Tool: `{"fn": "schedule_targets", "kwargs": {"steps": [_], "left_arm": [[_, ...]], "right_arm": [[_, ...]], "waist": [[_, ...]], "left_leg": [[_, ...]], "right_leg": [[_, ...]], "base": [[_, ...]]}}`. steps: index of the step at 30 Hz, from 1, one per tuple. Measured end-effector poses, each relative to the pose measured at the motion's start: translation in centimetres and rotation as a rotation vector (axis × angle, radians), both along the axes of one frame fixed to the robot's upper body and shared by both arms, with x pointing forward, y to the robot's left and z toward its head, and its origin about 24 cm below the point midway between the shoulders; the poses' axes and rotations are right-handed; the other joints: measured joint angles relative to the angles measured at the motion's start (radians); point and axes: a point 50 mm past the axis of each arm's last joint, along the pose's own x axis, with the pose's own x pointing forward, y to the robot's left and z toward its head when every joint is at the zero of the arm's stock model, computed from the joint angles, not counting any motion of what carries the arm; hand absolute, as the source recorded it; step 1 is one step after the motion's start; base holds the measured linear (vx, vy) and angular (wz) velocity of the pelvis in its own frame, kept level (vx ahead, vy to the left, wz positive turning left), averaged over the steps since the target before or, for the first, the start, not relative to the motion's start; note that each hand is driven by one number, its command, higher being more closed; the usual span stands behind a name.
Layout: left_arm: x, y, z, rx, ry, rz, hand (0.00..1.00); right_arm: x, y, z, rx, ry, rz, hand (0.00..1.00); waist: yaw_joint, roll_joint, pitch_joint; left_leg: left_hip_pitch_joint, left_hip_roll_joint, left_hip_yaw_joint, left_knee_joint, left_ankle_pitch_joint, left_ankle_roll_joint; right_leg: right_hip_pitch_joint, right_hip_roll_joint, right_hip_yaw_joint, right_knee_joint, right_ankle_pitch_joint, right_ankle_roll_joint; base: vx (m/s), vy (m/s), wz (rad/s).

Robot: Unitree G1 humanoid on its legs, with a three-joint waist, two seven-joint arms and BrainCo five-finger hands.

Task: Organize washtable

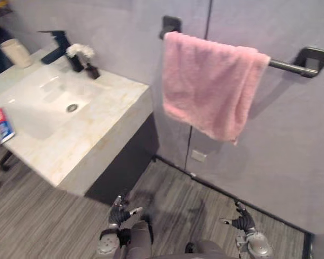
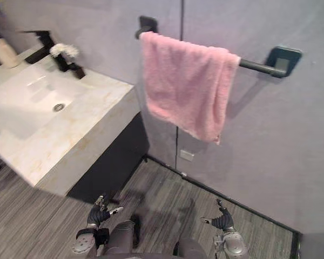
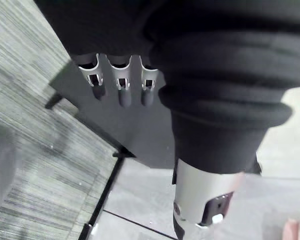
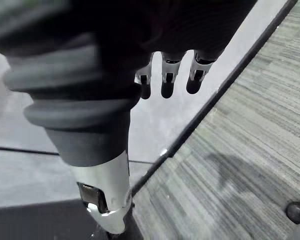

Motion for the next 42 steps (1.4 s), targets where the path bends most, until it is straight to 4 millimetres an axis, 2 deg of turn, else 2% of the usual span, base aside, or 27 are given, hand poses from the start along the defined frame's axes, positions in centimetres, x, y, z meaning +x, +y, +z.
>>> {"fn": "schedule_targets", "kwargs": {"steps": [1, 2, 3, 5, 6, 7, 9, 10, 13, 15, 16, 19, 23, 25, 27, 28, 29, 30, 31, 32, 34, 35, 36, 39, 40, 41, 42], "left_arm": [[0.2, 0.0, -0.1, 0.000, 0.002, -0.002, 0.00], [0.4, -0.1, -0.3, 0.001, 0.016, -0.008, 0.00], [0.6, -0.2, -0.5, -0.001, 0.024, -0.016, 0.00], [1.0, -0.3, -0.3, 0.010, 0.017, -0.042, 0.00], [1.0, 0.1, -0.3, 0.030, 0.021, -0.054, 0.00], [0.8, 0.5, -0.3, 0.045, 0.027, -0.059, 0.00], [-0.1, 1.9, -0.8, 0.101, 0.078, -0.072, 0.00], [-0.4, 2.2, -0.9, 0.106, 0.089, -0.069, 0.00], [-1.7, 2.9, -1.5, 0.114, 0.134, -0.044, 0.00], [-2.7, 3.2, -2.0, 0.112, 0.170, -0.024, 0.00], [-2.7, 3.2, -2.0, 0.112, 0.171, -0.024, 0.00], [-2.4, 3.1, -1.9, 0.108, 0.162, -0.023, 0.00], [-2.5, 3.4, -1.9, 0.105, 0.160, 0.002, 0.00], [-2.4, 3.5, -1.8, 0.102, 0.155, 0.015, 0.00], [-2.4, 3.5, -1.8, 0.093, 0.151, 0.038, 0.00], [-2.4, 3.5, -1.8, 0.088, 0.147, 0.046, 0.00], [-2.2, 3.4, -1.7, 0.085, 0.136, 0.058, 0.00], [-1.9, 3.3, -1.6, 0.084, 0.131, 0.058, 0.00], [-1.9, 3.2, -1.6, 0.083, 0.131, 0.057, 0.00], [-1.8, 3.2, -1.6, 0.082, 0.127, 0.057, 0.00], [-1.8, 3.5, -1.5, 0.086, 0.124, 0.069, 0.00], [-1.7, 3.9, -1.4, 0.102, 0.121, 0.075, 0.00], [-1.7, 4.2, -1.2, 0.113, 0.117, 0.076, 0.00], [-2.1, 4.0, -1.3, 0.099, 0.118, 0.084, 0.00], [-2.4, 3.9, -1.2, 0.094, 0.116, 0.086, 0.00], [-2.6, 3.9, -1.2, 0.093, 0.117, 0.087, 0.00], [-2.4, 3.7, -1.2, 0.087, 0.115, 0.086, 0.00]], "right_arm": [[-0.1, 0.0, -0.1, 0.002, 0.005, -0.007, 0.00], [0.0, -0.2, -0.2, 0.004, 0.007, -0.020, 0.00], [0.0, -0.5, -0.2, 0.004, 0.006, -0.044, 0.00], [0.5, -0.9, 0.0, 0.005, -0.006, -0.069, 0.00], [0.8, -0.7, 0.0, 0.009, -0.011, -0.067, 0.00], [0.9, -0.6, -0.1, 0.014, -0.012, -0.069, 0.00], [0.8, 0.4, -0.6, 0.048, 0.009, -0.077, 0.00], [0.7, 0.6, -0.7, 0.052, 0.012, -0.074, 0.00], [0.3, 0.9, -1.0, 0.051, 0.032, -0.061, 0.00], [0.4, 0.9, -1.0, 0.050, 0.034, -0.058, 0.00], [0.2, 0.9, -1.1, 0.050, 0.044, -0.062, 0.00], [-0.2, 0.8, -1.2, 0.049, 0.060, -0.066, 0.00], [-0.3, 1.1, -1.4, 0.063, 0.072, -0.062, 0.00], [-0.5, 1.0, -1.5, 0.064, 0.075, -0.068, 0.00], [-1.4, 1.0, -1.8, 0.071, 0.098, -0.080, 0.00], [-1.5, 0.9, -1.9, 0.070, 0.100, -0.084, 0.00], [-1.8, 0.8, -2.0, 0.068, 0.106, -0.099, 0.00], [-1.7, 0.7, -1.9, 0.066, 0.100, -0.101, 0.00], [-1.5, 0.7, -1.8, 0.068, 0.093, -0.104, 0.00], [-1.3, 0.5, -1.7, 0.065, 0.083, -0.111, 0.00], [-0.7, 0.5, -1.5, 0.074, 0.063, -0.121, 0.00], [-0.3, 1.0, -1.4, 0.095, 0.047, -0.126, 0.00], [0.2, 1.6, -1.3, 0.109, 0.035, -0.120, 0.00], [1.5, 1.6, -0.9, 0.109, 0.006, -0.109, 0.00], [1.6, 1.5, -0.8, 0.106, 0.005, -0.108, 0.00], [1.4, 1.4, -0.9, 0.102, 0.010, -0.110, 0.00], [1.2, 1.0, -1.0, 0.094, 0.020, -0.116, 0.00]], "waist": [[-0.004, 0.004, -0.004], [-0.031, 0.011, -0.010], [-0.056, 0.025, -0.020], [-0.072, 0.042, -0.031], [-0.071, 0.046, -0.040], [-0.071, 0.048, -0.044], [-0.062, 0.032, -0.052], [-0.058, 0.029, -0.054], [-0.046, 0.023, -0.058], [-0.049, 0.024, -0.058], [-0.052, 0.024, -0.059], [-0.049, 0.017, -0.059], [-0.045, 0.006, -0.059], [-0.044, 0.003, -0.057], [-0.040, -0.011, -0.037], [-0.046, -0.013, -0.035], [-0.049, -0.015, -0.030], [-0.049, -0.019, -0.025], [-0.049, -0.020, -0.022], [-0.052, -0.021, -0.015], [-0.047, -0.022, -0.006], [-0.046, -0.030, 0.000], [-0.045, -0.047, 0.007], [-0.029, -0.050, 0.024], [-0.021, -0.048, 0.024], [-0.022, -0.047, 0.023], [-0.026, -0.035, 0.027]], "left_leg": [[0.034, 0.024, 0.028, -0.005, -0.007, 0.006], [0.115, 0.066, 0.086, -0.047, -0.005, 0.008], [0.205, 0.082, 0.126, -0.162, 0.035, -0.006], [0.289, 0.048, 0.138, -0.395, 0.074, -0.083], [0.305, 0.037, 0.139, -0.478, 0.082, -0.095], [0.308, 0.033, 0.133, -0.504, 0.082, -0.096], [0.308, 0.000, 0.130, -0.521, 0.082, -0.096], [0.309, -0.010, 0.131, -0.521, 0.082, -0.095], [0.296, -0.055, 0.133, -0.520, 0.080, -0.067], [0.278, -0.080, 0.121, -0.520, 0.072, -0.053], [0.241, -0.098, 0.089, -0.517, 0.068, -0.043], [0.194, -0.129, 0.033, -0.519, 0.068, -0.043], [0.118, -0.161, -0.078, -0.487, 0.068, -0.043], [0.079, -0.175, -0.137, -0.468, 0.102, -0.021], [0.065, -0.203, -0.168, -0.476, 0.165, -0.003], [0.054, -0.203, -0.126, -0.484, 0.168, 0.010], [0.051, -0.177, 0.026, -0.491, 0.147, 0.050], [0.052, -0.142, 0.192, -0.483, 0.136, 0.066], [0.052, -0.130, 0.257, -0.472, 0.139, 0.068], [0.050, -0.128, 0.316, -0.445, 0.170, 0.082], [0.045, -0.145, 0.296, -0.424, 0.158, 0.100], [0.045, -0.159, 0.264, -0.408, 0.142, 0.100], [0.033, -0.170, 0.248, -0.366, 0.109, 0.101], [-0.008, -0.163, 0.249, -0.241, 0.017, 0.099], [-0.037, -0.159, 0.249, -0.177, -0.039, 0.096], [-0.056, -0.159, 0.244, -0.137, -0.081, 0.094], [-0.068, -0.160, 0.227, -0.116, -0.115, 0.101]], "right_leg": [[0.000, -0.006, -0.027, -0.006, 0.006, 0.002], [0.000, -0.024, -0.090, -0.006, 0.009, 0.008], [-0.001, -0.037, -0.126, -0.008, 0.016, 0.024], [-0.004, -0.043, -0.144, -0.056, 0.054, 0.064], [-0.002, -0.041, -0.162, -0.097, 0.090, 0.076], [0.000, -0.038, -0.168, -0.119, 0.107, 0.082], [0.027, -0.048, -0.163, -0.204, 0.180, 0.108], [0.033, -0.055, -0.157, -0.219, 0.194, 0.114], [0.042, -0.098, -0.137, -0.260, 0.239, 0.145], [0.033, -0.120, -0.132, -0.264, 0.239, 0.161], [-0.007, -0.118, -0.052, -0.229, 0.210, 0.185], [-0.047, -0.117, 0.015, -0.191, 0.173, 0.190], [-0.041, -0.121, -0.030, -0.190, 0.136, 0.192], [-0.030, -0.123, -0.071, -0.182, 0.136, 0.190], [0.013, -0.150, -0.172, -0.160, 0.116, 0.182], [0.025, -0.165, -0.212, -0.154, 0.113, 0.183], [0.045, -0.184, -0.274, -0.142, 0.104, 0.183], [0.066, -0.201, -0.322, -0.140, 0.101, 0.187], [0.077, -0.209, -0.346, -0.137, 0.097, 0.193], [0.096, -0.228, -0.386, -0.118, 0.083, 0.202], [0.110, -0.245, -0.406, -0.086, 0.082, 0.193], [0.134, -0.245, -0.394, -0.101, 0.075, 0.179], [0.165, -0.248, -0.381, -0.127, 0.068, 0.185], [0.187, -0.261, -0.375, -0.151, 0.052, 0.222], [0.187, -0.268, -0.375, -0.149, 0.041, 0.251], [0.185, -0.278, -0.375, -0.129, 0.030, 0.268], [0.160, -0.298, -0.368, -0.048, 0.031, 0.266]], "base": [[-0.14, 0.090, 1.40], [-0.16, 0.149, 1.62], [-0.16, 0.183, 1.60], [-0.15, 0.255, 0.99], [-0.16, 0.292, 0.59], [-0.14, 0.268, 0.31], [-0.15, 0.194, 0.04], [-0.16, 0.175, -0.08], [-0.18, 0.158, -0.01], [-0.23, 0.131, 0.20], [-0.19, 0.086, 0.42], [-0.09, 0.032, 0.61], [0.00, 0.026, 0.85], [0.06, -0.008, 1.22], [0.11, -0.014, 1.51], [0.07, 0.042, 1.66], [0.10, 0.060, 1.61], [0.12, 0.062, 1.52], [0.20, 0.055, 1.49], [0.20, 0.090, 1.28], [0.14, 0.078, 1.01], [0.11, 0.032, 0.75], [0.11, 0.031, 0.62], [0.04, 0.041, -0.02], [0.04, 0.120, -0.13], [0.06, 0.137, 0.06], [0.09, 0.152, 0.29]]}}
